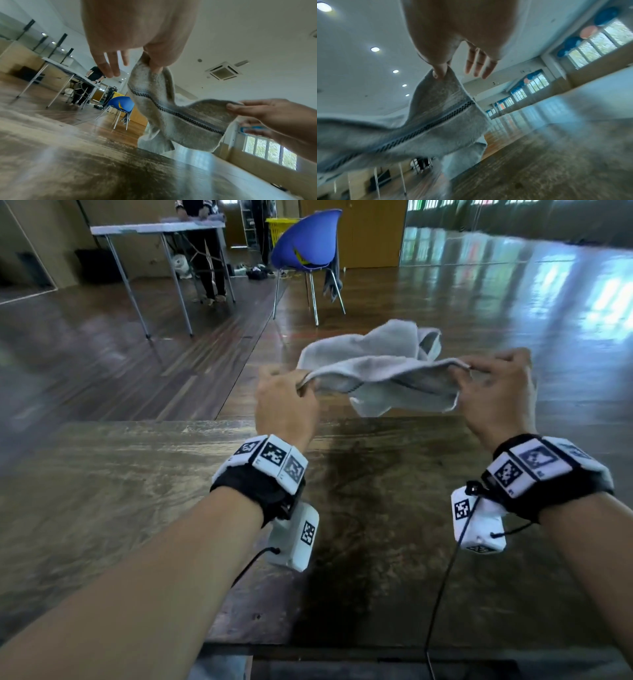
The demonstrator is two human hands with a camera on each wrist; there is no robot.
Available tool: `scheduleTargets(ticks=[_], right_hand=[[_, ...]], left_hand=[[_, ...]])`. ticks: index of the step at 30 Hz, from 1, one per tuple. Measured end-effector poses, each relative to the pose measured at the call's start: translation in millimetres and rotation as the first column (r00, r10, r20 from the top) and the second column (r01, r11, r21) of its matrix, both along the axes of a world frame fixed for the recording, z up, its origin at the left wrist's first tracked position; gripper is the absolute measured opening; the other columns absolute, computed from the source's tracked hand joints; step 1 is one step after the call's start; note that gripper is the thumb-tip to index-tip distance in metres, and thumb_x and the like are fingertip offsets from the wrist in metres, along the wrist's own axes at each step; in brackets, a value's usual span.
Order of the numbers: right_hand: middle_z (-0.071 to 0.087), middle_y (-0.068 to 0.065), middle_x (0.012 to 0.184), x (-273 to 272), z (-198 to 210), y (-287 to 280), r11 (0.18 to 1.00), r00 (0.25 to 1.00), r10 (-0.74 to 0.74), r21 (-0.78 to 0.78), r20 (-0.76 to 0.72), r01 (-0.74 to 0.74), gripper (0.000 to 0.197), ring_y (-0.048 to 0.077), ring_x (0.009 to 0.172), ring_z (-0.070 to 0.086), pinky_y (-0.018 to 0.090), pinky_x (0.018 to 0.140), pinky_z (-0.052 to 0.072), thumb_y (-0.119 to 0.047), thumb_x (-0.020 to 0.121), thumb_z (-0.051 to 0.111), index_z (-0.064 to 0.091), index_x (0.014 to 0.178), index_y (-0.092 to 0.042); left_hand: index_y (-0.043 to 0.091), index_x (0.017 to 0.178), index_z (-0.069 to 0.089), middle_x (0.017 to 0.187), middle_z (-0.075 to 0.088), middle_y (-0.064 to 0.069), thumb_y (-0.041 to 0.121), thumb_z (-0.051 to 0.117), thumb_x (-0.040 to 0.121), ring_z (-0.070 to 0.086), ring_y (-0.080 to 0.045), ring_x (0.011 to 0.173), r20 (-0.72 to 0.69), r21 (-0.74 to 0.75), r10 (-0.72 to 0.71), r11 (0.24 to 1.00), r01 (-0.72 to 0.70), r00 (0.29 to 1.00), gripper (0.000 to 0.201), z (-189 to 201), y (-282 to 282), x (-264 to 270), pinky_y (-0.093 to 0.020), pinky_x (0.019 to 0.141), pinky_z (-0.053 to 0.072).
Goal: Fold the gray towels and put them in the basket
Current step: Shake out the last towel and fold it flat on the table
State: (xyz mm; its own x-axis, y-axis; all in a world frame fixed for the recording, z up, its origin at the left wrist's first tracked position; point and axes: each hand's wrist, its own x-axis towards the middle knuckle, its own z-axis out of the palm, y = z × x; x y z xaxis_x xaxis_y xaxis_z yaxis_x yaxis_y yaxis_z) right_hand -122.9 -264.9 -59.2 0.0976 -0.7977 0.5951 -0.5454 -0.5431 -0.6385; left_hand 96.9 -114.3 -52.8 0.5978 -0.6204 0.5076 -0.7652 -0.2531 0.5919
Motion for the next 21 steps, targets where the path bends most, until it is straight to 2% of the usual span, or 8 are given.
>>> scheduleTargets(ticks=[4, 7, 8, 10, 12, 15, 18, 21], right_hand=[[0.071, -0.009, 0.077, -17.5, -8.0, -10.7, 0.984, 0.989, 0.000, 0.178, 0.146, -0.026, 0.019, 0.014, 0.075, 0.068, 0.034, 0.080, 0.056, -0.042, 0.086, 0.069, 0.079, 0.097, -0.031], [0.075, 0.004, 0.077, -21.1, -16.2, -16.8, 0.904, 0.950, 0.057, 0.387, 0.307, -0.179, 0.012, 0.011, 0.052, 0.068, 0.030, 0.061, 0.057, -0.028, 0.092, 0.067, 0.077, 0.089, -0.024], [0.074, 0.006, 0.083, -21.4, -16.9, -17.4, 0.869, 0.925, 0.066, 0.434, 0.374, -0.238, 0.012, 0.011, 0.054, 0.070, 0.027, 0.057, 0.057, -0.023, 0.094, 0.065, 0.076, 0.088, -0.022], [0.073, 0.004, 0.089, -22.0, -15.7, -18.4, 0.827, 0.853, 0.075, 0.446, 0.517, -0.343, 0.014, 0.017, 0.068, 0.074, 0.024, 0.059, 0.058, -0.017, 0.096, 0.065, 0.075, 0.087, -0.022], [0.074, -0.002, 0.088, -24.3, -13.4, -23.0, 0.853, 0.793, 0.116, 0.349, 0.599, -0.389, 0.014, 0.018, 0.083, 0.075, 0.024, 0.067, 0.059, -0.017, 0.094, 0.067, 0.077, 0.088, -0.024], [0.076, -0.003, 0.091, -31.2, -19.1, -30.5, 0.883, 0.814, 0.153, 0.293, 0.561, -0.368, 0.008, 0.014, 0.091, 0.073, 0.025, 0.071, 0.057, -0.028, 0.090, 0.072, 0.079, 0.085, -0.030], [0.076, 0.010, 0.094, -43.1, -41.0, -36.0, 0.822, 0.943, 0.120, 0.502, 0.309, -0.269, 0.010, 0.028, 0.092, 0.073, 0.044, 0.087, 0.059, -0.031, 0.085, 0.076, 0.079, 0.090, -0.023], [0.076, 0.006, 0.084, -56.8, -59.5, -31.4, 0.852, 0.985, 0.156, 0.493, 0.078, -0.174, 0.007, 0.030, 0.091, 0.074, 0.052, 0.093, 0.056, -0.026, 0.087, 0.075, 0.080, 0.083, -0.024]], left_hand=[[0.014, 0.101, 0.075, 0.098, 0.070, -0.014, 0.023, 0.055, 0.099, 0.066, -0.029, 0.087, -0.252, -0.035, -0.029, 0.999, 0.021, 0.967, 0.022, -7.8, 5.3, -1.7, -0.038, 0.079, 0.054], [0.014, 0.092, 0.076, 0.083, 0.072, -0.010, 0.014, 0.058, 0.098, 0.070, -0.015, 0.057, -0.616, -0.133, -0.125, 0.990, 0.053, 0.778, 0.019, -11.5, 2.5, -7.4, -0.041, 0.064, 0.063], [0.012, 0.093, 0.076, 0.087, 0.073, -0.011, 0.013, 0.059, 0.098, 0.071, -0.015, 0.059, -0.664, -0.170, -0.160, 0.984, 0.060, 0.730, 0.018, -11.8, 0.3, -9.3, -0.043, 0.067, 0.063], [0.010, 0.090, 0.075, 0.086, 0.073, -0.007, 0.014, 0.059, 0.098, 0.072, -0.018, 0.073, -0.623, -0.228, -0.196, 0.972, 0.064, 0.757, 0.018, -11.1, -6.3, -9.8, -0.039, 0.074, 0.062], [0.013, 0.085, 0.073, 0.069, 0.065, 0.005, 0.018, 0.060, 0.097, 0.060, -0.003, 0.064, -0.487, -0.312, -0.181, 0.950, 0.023, 0.855, 0.018, -5.9, -8.8, -8.0, -0.024, 0.065, 0.050], [0.012, 0.095, 0.075, 0.073, 0.065, 0.005, 0.022, 0.058, 0.098, 0.053, -0.001, 0.064, -0.295, -0.376, -0.171, 0.925, 0.050, 0.940, 0.020, 2.7, -4.6, -6.3, -0.015, 0.061, 0.041], [0.016, 0.068, 0.062, 0.057, 0.051, 0.007, 0.026, 0.059, 0.098, 0.041, -0.005, 0.052, -0.244, -0.069, -0.088, 0.995, 0.073, 0.966, 0.032, -6.0, 4.1, -2.7, -0.016, 0.049, 0.030], [0.012, 0.065, 0.057, 0.055, 0.043, -0.002, 0.025, 0.060, 0.098, 0.036, -0.013, 0.050, -0.290, 0.313, -0.069, 0.936, 0.163, 0.954, 0.036, -25.8, 19.9, 2.1, -0.017, 0.046, 0.026]])
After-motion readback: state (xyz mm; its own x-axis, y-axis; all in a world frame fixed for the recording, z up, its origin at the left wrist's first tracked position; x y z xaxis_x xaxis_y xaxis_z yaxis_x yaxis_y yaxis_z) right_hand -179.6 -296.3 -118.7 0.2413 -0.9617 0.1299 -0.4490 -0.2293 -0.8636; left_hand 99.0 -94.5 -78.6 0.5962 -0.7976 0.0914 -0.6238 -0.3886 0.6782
